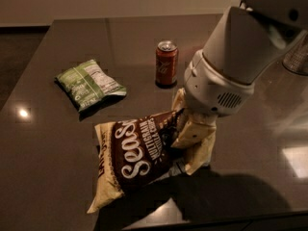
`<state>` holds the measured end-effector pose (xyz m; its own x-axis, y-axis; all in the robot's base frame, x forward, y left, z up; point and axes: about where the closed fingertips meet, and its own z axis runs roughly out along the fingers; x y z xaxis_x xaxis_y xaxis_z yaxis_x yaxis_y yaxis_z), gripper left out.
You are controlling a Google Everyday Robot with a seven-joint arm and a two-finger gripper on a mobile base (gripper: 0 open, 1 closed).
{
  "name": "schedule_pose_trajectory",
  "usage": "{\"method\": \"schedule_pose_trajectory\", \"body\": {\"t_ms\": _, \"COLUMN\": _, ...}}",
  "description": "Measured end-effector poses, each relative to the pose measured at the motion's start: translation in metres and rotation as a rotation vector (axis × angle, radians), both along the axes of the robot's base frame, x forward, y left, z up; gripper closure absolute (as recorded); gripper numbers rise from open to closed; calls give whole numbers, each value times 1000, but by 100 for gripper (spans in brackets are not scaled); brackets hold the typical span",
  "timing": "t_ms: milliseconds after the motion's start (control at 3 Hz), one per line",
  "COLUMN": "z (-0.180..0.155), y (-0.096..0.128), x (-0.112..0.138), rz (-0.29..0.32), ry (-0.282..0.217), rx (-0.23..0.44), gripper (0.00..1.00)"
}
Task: Pick brown chip bag
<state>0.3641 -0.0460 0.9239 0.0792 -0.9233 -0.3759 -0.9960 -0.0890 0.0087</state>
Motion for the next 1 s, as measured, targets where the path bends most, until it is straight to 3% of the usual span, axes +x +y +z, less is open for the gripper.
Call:
{"method": "schedule_pose_trajectory", "body": {"t_ms": 667, "z": 47, "y": 1, "x": 22, "rz": 176, "ry": -18, "rx": 133, "gripper": 100}}
{"method": "schedule_pose_trajectory", "body": {"t_ms": 1000, "z": 74, "y": 3, "x": 40, "rz": 215, "ry": -79, "rx": 174, "gripper": 100}}
